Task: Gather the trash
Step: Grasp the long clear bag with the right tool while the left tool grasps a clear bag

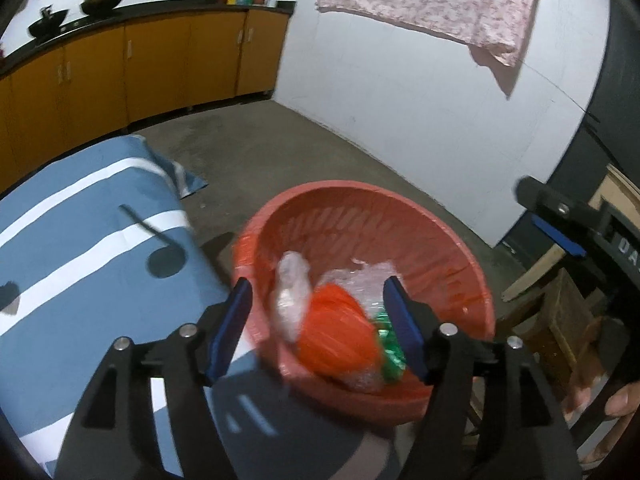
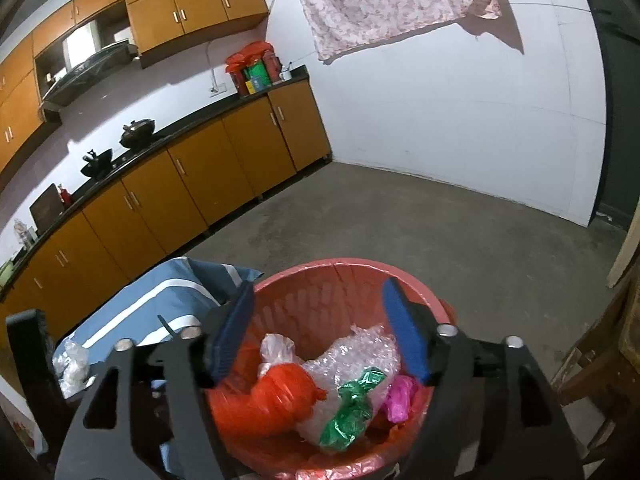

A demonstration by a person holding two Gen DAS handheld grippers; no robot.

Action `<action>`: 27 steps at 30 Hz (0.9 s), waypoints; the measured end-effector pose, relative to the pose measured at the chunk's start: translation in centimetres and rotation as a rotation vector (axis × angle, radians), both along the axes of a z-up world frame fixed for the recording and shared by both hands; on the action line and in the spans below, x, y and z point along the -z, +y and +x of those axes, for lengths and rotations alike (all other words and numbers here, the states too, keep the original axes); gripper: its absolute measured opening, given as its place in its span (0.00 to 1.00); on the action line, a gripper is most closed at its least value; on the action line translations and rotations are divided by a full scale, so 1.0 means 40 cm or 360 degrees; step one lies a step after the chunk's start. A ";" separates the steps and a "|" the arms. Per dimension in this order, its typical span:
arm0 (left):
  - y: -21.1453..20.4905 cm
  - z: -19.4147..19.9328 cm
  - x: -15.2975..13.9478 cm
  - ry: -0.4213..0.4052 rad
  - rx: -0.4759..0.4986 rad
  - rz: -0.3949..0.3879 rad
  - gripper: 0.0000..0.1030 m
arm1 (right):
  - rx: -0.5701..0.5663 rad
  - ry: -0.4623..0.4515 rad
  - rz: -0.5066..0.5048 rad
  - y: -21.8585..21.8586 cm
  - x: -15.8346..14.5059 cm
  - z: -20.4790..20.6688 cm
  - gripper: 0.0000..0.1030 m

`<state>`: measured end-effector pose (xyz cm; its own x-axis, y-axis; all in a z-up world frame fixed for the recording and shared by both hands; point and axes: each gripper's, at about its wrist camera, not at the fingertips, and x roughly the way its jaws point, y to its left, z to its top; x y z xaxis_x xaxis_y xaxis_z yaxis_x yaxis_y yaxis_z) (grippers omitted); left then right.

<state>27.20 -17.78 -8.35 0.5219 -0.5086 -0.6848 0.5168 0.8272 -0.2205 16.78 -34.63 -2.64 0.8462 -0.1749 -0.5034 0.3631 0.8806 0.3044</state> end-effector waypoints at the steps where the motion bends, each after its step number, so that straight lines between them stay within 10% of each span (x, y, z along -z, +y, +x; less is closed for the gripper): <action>1: 0.017 0.000 0.001 -0.0009 -0.0032 0.0007 0.71 | 0.0013 0.0003 -0.0015 0.002 0.001 -0.004 0.77; 14: 0.308 -0.055 -0.022 -0.0229 -0.0442 0.0192 0.86 | -0.0079 0.0043 -0.0157 0.120 -0.011 0.017 0.92; 27: 0.812 -0.203 -0.027 -0.0306 -0.1131 0.0402 0.87 | -0.0698 0.0091 -0.0177 0.547 -0.003 0.132 0.91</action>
<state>19.07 14.68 -7.27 0.7856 0.1520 -0.5998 -0.1463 0.9875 0.0587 22.07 -12.75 -2.51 0.8237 0.1381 -0.5499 -0.0380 0.9811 0.1895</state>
